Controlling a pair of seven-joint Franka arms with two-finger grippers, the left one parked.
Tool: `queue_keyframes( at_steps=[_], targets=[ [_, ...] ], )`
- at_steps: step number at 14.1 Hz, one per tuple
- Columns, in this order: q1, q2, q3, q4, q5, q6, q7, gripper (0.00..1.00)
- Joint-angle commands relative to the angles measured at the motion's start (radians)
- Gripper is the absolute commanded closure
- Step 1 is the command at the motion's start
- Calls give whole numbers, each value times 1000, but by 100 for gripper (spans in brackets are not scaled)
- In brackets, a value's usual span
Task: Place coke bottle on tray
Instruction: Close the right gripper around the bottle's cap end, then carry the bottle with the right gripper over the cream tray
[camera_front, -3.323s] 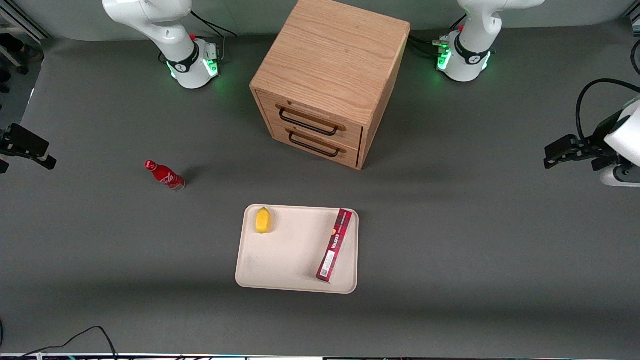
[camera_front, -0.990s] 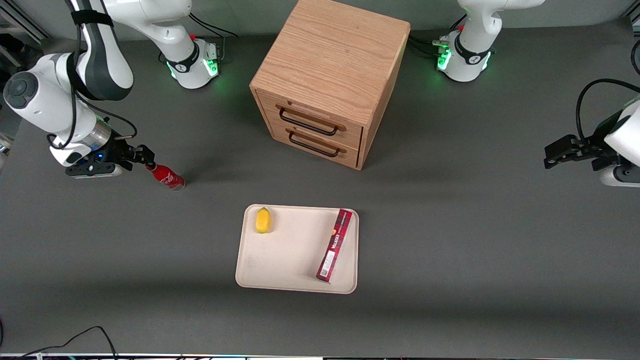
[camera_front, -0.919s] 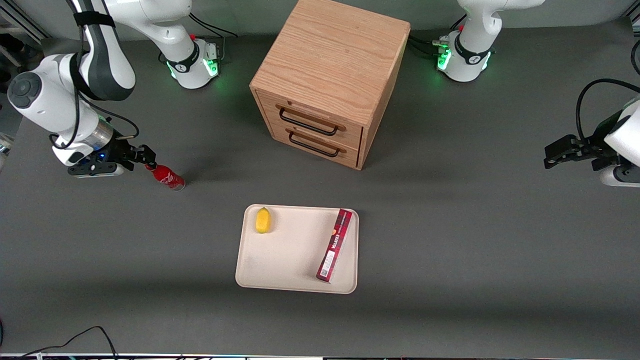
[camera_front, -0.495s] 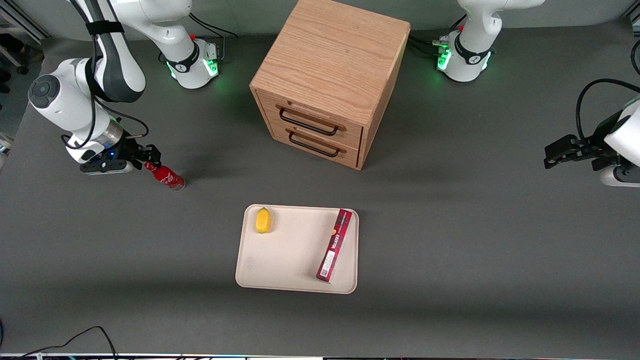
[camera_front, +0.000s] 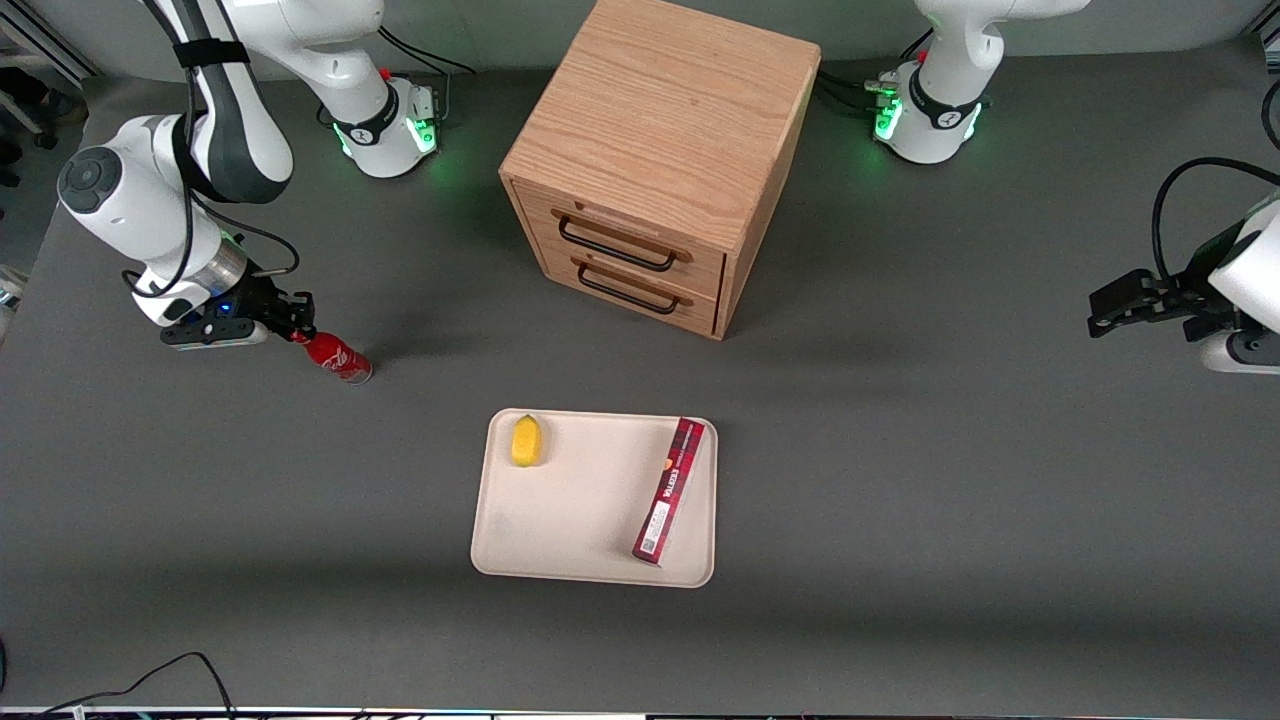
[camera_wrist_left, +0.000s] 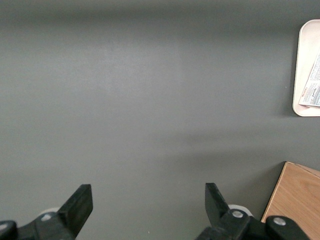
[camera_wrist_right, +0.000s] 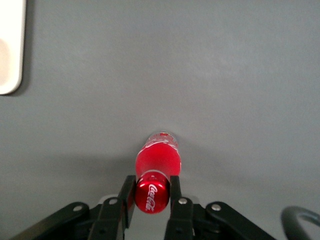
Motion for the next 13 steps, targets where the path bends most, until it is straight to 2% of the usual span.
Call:
queue_keyframes(
  at_steps=[1, 3, 8, 10, 13],
  targets=[
    [7, 90, 62, 186, 2, -41, 57, 100],
    [27, 231, 114, 416, 1, -146, 143, 100],
    [165, 604, 116, 987, -10, -383, 349, 100],
    [220, 693, 104, 1114, -10, -415, 395, 100],
    [265, 759, 102, 1201, -11, -415, 457, 100]
  ],
)
